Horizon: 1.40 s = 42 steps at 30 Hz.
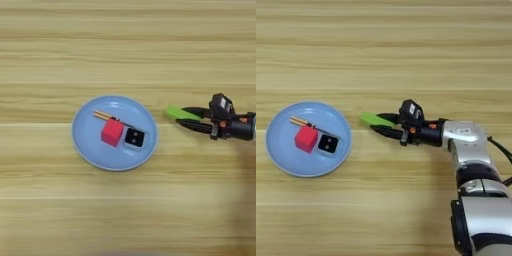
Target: Move the objects on the table
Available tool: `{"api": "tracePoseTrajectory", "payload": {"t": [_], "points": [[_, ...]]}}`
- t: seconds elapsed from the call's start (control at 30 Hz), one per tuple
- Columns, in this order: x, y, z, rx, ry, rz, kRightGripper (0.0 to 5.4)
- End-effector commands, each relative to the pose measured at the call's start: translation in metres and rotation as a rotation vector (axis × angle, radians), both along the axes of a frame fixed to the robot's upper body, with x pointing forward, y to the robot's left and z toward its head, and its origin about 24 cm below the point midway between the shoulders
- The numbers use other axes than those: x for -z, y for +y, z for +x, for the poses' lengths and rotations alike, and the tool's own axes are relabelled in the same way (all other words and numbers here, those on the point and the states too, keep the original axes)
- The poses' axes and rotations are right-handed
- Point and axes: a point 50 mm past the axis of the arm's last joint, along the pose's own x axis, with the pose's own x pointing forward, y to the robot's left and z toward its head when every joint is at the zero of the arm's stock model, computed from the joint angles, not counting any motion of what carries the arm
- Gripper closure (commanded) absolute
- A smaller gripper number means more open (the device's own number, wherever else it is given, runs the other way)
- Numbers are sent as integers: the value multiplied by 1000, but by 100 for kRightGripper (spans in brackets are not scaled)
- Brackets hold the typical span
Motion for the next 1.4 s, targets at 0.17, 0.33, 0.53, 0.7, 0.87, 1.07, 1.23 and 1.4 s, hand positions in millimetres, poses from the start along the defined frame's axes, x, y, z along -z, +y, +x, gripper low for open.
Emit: {"api": "tracePoseTrajectory", "payload": {"t": [0.17,0.33,0.53,0.7,0.87,1.07,1.23,1.4], "points": [[-67,19,22,-101,-278,40,402],[-78,35,15,-189,-319,68,402],[-83,51,4,-267,-329,86,402],[-82,64,-6,-328,-319,93,402],[-76,74,-13,-345,-296,66,402],[-65,83,-19,-353,-246,41,402],[-56,90,-23,-365,-201,19,402],[-48,93,-23,-344,-161,4,402]]}}
